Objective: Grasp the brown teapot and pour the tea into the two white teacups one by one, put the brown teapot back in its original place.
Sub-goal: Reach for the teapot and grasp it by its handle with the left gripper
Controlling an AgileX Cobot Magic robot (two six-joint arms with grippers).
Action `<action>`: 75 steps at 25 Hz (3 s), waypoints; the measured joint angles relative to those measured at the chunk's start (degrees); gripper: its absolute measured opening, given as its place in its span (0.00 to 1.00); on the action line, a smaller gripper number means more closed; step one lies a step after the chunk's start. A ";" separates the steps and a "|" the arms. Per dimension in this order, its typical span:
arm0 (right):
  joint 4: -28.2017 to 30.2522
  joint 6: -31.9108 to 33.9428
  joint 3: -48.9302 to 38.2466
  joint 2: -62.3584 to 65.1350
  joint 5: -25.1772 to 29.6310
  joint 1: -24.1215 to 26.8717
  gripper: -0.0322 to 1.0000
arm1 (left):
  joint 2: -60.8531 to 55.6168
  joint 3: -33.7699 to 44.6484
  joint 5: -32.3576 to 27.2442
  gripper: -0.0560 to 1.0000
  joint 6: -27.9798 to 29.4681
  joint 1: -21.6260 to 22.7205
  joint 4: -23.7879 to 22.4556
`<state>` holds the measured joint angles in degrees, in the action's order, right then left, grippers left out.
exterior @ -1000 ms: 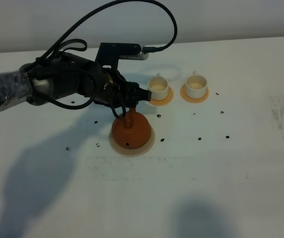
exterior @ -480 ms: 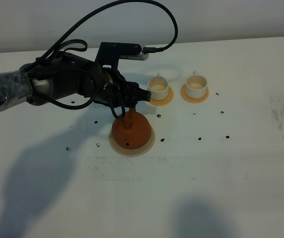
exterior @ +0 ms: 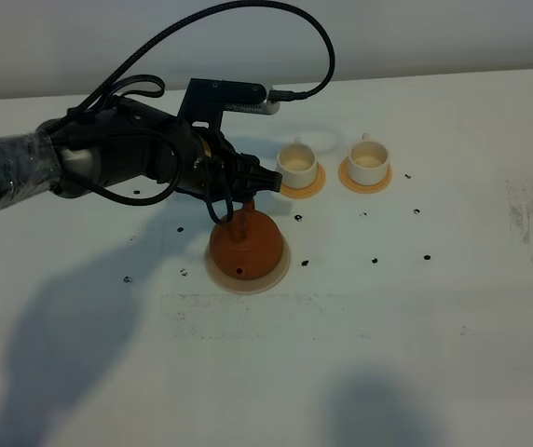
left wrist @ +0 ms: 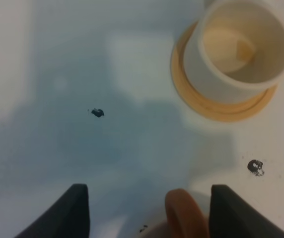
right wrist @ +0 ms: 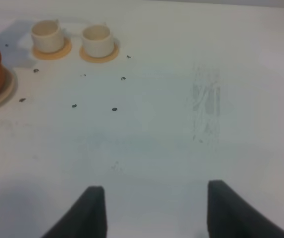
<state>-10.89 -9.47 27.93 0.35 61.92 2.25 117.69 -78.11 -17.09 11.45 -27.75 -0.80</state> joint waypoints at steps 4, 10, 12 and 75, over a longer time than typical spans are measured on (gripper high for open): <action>0.00 0.00 0.00 0.00 0.00 0.00 0.48 | 0.00 0.00 -0.19 0.55 0.06 0.00 0.05; 0.00 0.00 0.00 0.00 0.00 0.00 0.48 | 0.00 0.00 -0.17 0.55 0.07 0.00 1.66; 0.00 0.00 0.00 0.00 0.00 0.00 0.48 | 0.00 0.00 0.39 0.55 0.07 0.00 1.79; 0.00 0.04 0.00 0.00 -0.11 0.00 0.48 | 3.04 0.00 3.23 0.55 -9.81 1.17 1.74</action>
<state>-10.89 -9.43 27.93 0.35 61.81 2.25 120.73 -78.11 -13.86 1.64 -26.58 0.93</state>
